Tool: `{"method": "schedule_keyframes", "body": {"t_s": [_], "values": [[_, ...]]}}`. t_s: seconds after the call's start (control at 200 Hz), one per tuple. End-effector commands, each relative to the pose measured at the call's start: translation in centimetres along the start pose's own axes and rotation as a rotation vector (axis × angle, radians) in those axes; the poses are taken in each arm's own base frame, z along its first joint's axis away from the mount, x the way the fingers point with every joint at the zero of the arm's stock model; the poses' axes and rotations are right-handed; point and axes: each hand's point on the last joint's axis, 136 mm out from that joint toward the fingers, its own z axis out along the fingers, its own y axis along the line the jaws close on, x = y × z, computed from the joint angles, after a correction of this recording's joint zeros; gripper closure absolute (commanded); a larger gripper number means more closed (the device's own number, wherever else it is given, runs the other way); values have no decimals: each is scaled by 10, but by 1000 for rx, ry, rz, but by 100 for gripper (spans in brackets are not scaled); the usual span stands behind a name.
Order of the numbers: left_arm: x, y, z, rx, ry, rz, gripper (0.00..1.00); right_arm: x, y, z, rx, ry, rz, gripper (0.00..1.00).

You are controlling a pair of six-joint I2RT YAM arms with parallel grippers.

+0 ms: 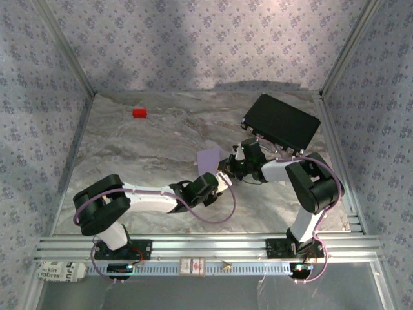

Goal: Fold a paper plane with a square sheet of paper (pick it up from the middle)
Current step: Fold the triangle a second time at the center of the table.

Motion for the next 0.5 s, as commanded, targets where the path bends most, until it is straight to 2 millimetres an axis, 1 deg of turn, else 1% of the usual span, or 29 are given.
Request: {"method": "schedule_keyframes", "body": {"t_s": [0.0, 0.225, 0.415, 0.495], "values": [[-22, 1, -6, -1, -58, -8, 61, -1, 1, -2, 7, 4, -4, 90], [-23, 1, -7, 1, -60, -16, 78, -1, 0, -2, 8, 5, -3, 90], [-23, 1, -10, 7, -56, -35, 83, -2, -2, -4, 20, -7, -2, 86], [-22, 1, -11, 16, -50, -56, 90, -3, -3, -7, 34, -19, -7, 84]]}}
